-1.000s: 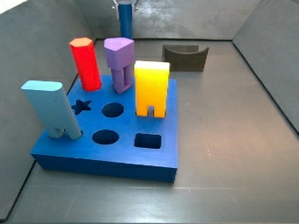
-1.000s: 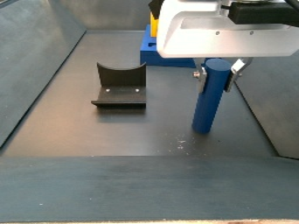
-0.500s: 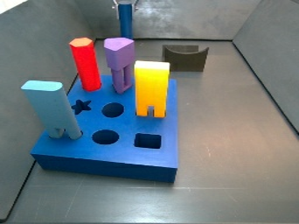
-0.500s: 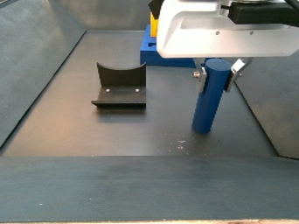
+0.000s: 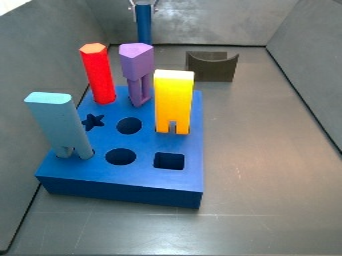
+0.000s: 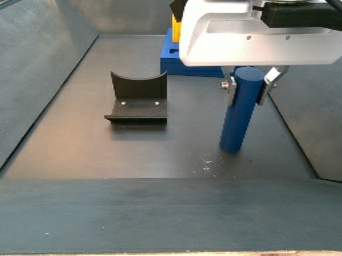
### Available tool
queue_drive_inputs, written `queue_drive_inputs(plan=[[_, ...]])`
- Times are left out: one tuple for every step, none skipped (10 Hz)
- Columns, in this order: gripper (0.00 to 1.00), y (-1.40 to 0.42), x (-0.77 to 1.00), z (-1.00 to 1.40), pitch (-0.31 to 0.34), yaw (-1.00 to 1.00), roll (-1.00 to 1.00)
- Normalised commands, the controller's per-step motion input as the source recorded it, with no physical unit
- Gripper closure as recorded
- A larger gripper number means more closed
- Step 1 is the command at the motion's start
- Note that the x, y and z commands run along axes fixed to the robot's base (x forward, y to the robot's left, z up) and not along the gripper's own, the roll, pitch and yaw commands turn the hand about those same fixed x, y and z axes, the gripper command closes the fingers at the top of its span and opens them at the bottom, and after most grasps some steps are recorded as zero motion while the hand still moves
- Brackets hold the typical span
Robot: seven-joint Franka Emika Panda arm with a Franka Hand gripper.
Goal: Pick up the round object. Move up. Move to above the board. Insert the round object.
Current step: Move to above the board.
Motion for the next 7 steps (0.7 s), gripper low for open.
queue_drive_inputs(plan=[[1.00, -0.41, 0.38, 1.00, 0.144, 0.18, -0.03], [1.00, -0.35, 0.34, 1.00, 0.175, 0.14, -0.02], [1.00, -0.32, 0.31, 1.00, 0.161, 0.09, 0.00], [1.00, -0.31, 0.29, 1.00, 0.134, 0.07, 0.03], [1.00, -0.28, 0.28, 1.00, 0.120, 0.05, 0.05], [1.00, -0.26, 0.26, 1.00, 0.114, 0.03, 0.07], [1.00, -0.25, 0.24, 1.00, 0.114, 0.03, 0.08]])
